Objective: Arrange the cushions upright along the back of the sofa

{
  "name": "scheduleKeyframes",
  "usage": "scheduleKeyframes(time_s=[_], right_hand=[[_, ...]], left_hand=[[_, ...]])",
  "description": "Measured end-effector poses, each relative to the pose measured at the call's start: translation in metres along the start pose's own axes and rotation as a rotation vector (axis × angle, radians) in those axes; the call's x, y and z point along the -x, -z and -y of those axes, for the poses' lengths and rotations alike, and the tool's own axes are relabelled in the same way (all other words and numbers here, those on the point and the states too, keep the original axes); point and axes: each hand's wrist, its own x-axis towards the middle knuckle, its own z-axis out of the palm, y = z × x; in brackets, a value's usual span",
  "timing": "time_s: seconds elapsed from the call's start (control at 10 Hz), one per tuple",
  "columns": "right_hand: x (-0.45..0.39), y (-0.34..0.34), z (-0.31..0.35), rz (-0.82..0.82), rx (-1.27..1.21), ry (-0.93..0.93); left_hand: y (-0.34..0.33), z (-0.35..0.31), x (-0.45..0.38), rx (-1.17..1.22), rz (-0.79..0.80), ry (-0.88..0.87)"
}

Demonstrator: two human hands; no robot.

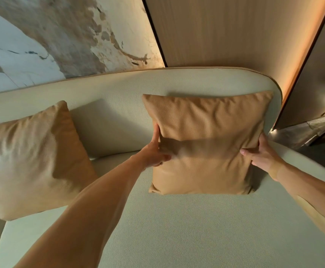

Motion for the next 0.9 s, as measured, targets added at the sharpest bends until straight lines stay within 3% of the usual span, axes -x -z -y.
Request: scheduleKeyframes(time_s=[0.3, 0.7, 0.9], right_hand=[[-0.002, -0.001, 0.001, -0.027, 0.056, 0.069], [0.036, -0.013, 0.021, -0.239, 0.491, 0.192], [0.084, -0.026, 0.051, -0.138, 0.809, 0.375]], left_hand=[[-0.005, 0.001, -0.002, -0.010, -0.005, 0.028], [0.003, 0.010, 0.007, -0.174, -0.115, -0.079], [0.035, 0.025, 0.063, -0.313, -0.365, -0.153]])
